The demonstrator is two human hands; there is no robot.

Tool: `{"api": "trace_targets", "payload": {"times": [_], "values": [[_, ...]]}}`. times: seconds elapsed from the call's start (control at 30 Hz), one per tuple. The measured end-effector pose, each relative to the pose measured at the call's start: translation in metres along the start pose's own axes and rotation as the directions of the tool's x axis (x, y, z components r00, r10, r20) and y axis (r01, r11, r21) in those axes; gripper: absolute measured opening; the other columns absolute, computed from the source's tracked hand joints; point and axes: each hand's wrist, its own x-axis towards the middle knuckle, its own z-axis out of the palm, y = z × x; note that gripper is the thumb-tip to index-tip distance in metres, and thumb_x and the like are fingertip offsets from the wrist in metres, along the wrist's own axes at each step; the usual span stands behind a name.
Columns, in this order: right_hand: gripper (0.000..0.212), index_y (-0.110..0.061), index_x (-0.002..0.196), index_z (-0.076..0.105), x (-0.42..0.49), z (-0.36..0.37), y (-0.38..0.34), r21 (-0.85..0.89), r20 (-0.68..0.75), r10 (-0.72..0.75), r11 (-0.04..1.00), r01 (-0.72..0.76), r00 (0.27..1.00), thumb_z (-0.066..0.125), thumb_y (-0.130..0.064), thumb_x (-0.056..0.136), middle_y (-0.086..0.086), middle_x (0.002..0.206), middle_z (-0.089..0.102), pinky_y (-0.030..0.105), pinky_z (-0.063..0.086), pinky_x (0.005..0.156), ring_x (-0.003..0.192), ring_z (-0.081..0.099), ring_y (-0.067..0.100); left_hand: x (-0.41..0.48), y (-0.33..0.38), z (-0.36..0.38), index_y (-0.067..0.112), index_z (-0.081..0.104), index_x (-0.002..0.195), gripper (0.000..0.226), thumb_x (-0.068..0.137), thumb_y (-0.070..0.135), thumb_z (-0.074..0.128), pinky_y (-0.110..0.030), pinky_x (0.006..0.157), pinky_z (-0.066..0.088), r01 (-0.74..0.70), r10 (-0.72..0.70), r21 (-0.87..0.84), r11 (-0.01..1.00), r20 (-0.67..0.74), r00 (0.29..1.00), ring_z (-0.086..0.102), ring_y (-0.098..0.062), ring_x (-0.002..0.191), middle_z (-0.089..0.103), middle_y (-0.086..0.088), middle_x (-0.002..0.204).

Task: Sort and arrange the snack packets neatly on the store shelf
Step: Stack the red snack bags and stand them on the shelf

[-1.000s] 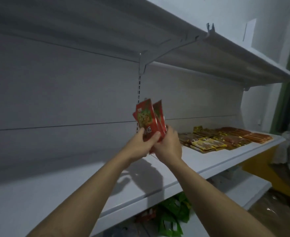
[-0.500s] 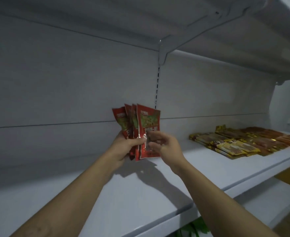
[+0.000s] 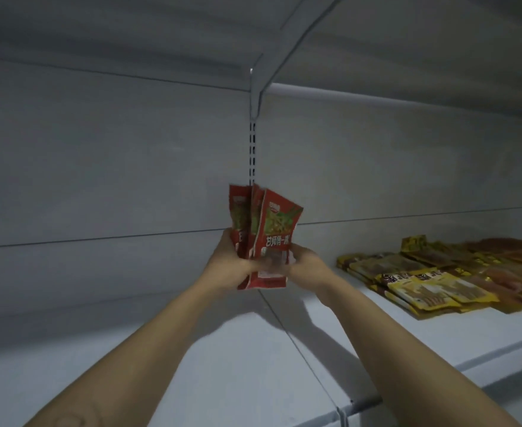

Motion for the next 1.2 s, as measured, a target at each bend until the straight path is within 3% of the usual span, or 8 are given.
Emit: {"api": "trace_targets", "payload": {"times": [0.1, 0.23, 0.43, 0.57, 0.73, 0.83, 0.93, 1.2], "values": [[0.036, -0.031, 0.114, 0.055, 0.015, 0.002, 0.008, 0.075, -0.188, -0.030, 0.996, 0.045, 0.982, 0.076, -0.030, 0.085, -0.012, 0.096, 0.065, 0.027, 0.056, 0.072, 0.088, 0.065, 0.010, 0.011, 0.001, 0.024, 0.027, 0.037, 0.110, 0.059, 0.075, 0.039, 0.083, -0.004, 0.047, 0.039, 0.044, -0.003, 0.134, 0.990, -0.294, 0.956, 0.049, 0.008, 0.069, 0.054, 0.018, 0.089], [0.041, -0.021, 0.121, 0.064, 0.025, 0.010, 0.014, 0.373, 0.072, 0.049, 0.925, -0.073, 0.996, 0.065, -0.047, 0.090, 0.003, 0.111, 0.073, 0.042, 0.060, 0.081, 0.095, 0.072, 0.022, 0.009, -0.010, 0.035, 0.026, 0.040, 0.107, 0.052, 0.075, 0.037, 0.080, -0.007, 0.042, 0.038, 0.085, -0.015, 0.194, 0.977, -0.338, 0.941, 0.052, 0.004, 0.066, 0.059, 0.014, 0.086], [0.079, -0.012, 0.116, 0.066, 0.035, 0.020, 0.035, 0.541, 0.235, 0.019, 0.828, -0.147, 0.972, 0.092, -0.044, 0.049, 0.010, 0.103, 0.075, 0.037, 0.057, 0.076, 0.097, 0.072, 0.027, -0.016, -0.014, 0.047, 0.018, 0.047, 0.129, 0.063, 0.073, 0.036, 0.071, -0.039, 0.082, 0.058, 0.035, -0.037, 0.322, 0.946, -0.002, 0.999, 0.064, -0.027, 0.094, 0.056, -0.014, 0.109], [0.055, -0.005, 0.100, 0.075, 0.034, 0.007, 0.055, 0.639, 0.341, 0.102, 0.704, -0.310, 0.934, 0.095, -0.022, 0.051, 0.025, 0.107, 0.071, 0.053, 0.055, 0.089, 0.101, 0.069, 0.042, -0.031, -0.021, 0.023, 0.030, 0.061, 0.120, 0.036, 0.087, 0.029, 0.072, -0.024, 0.070, 0.056, 0.183, -0.125, -0.164, 0.969, 0.311, 0.942, 0.070, -0.018, 0.087, 0.069, -0.008, 0.102], [0.067, -0.009, 0.121, 0.062, 0.030, -0.004, 0.057, 0.608, 0.365, 0.141, 0.712, -0.350, 0.920, 0.083, -0.020, 0.058, 0.022, 0.110, 0.071, 0.058, 0.051, 0.096, 0.103, 0.068, 0.043, -0.016, -0.048, 0.016, 0.022, 0.068, 0.100, 0.022, 0.083, 0.010, 0.077, -0.020, 0.067, 0.052, 0.098, -0.105, -0.047, 0.994, -0.162, 0.981, 0.068, -0.014, 0.083, 0.070, 0.003, 0.090], [0.069, -0.011, 0.121, 0.062, 0.028, -0.004, 0.061, 0.603, 0.410, 0.170, 0.686, -0.407, 0.896, 0.082, -0.020, 0.056, 0.022, 0.112, 0.071, 0.063, 0.049, 0.094, 0.102, 0.067, 0.044, -0.011, -0.057, 0.021, 0.019, 0.048, 0.125, 0.072, 0.066, 0.019, 0.091, -0.038, 0.090, 0.052, 0.196, -0.173, 0.050, 0.979, -0.290, 0.941, 0.057, -0.019, 0.110, 0.057, 0.001, 0.120], [0.088, -0.010, 0.128, 0.060, 0.030, -0.006, 0.066, 0.616, 0.471, 0.166, 0.641, -0.457, 0.867, 0.087, -0.022, 0.045, 0.024, 0.121, 0.066, 0.068, 0.043, 0.099, 0.112, 0.062, 0.047, -0.013, -0.059, 0.011, 0.016, 0.031, 0.148, 0.116, 0.052, 0.019, 0.097, -0.049, 0.092, 0.055, 0.341, -0.388, -0.275, 0.899, -0.137, 0.912, 0.060, -0.028, 0.120, 0.054, -0.007, 0.138], [0.077, -0.010, 0.124, 0.061, 0.037, 0.000, 0.075, 0.569, 0.501, 0.166, 0.676, -0.468, 0.849, 0.081, -0.031, 0.052, 0.021, 0.115, 0.070, 0.062, 0.049, 0.095, 0.104, 0.067, 0.043, -0.019, -0.056, 0.016, 0.015, 0.060, 0.125, 0.059, 0.070, 0.017, 0.082, -0.047, 0.093, 0.056, 0.323, -0.295, -0.378, 0.868, 0.131, 0.946, 0.070, -0.030, 0.104, 0.072, -0.008, 0.116]]}}
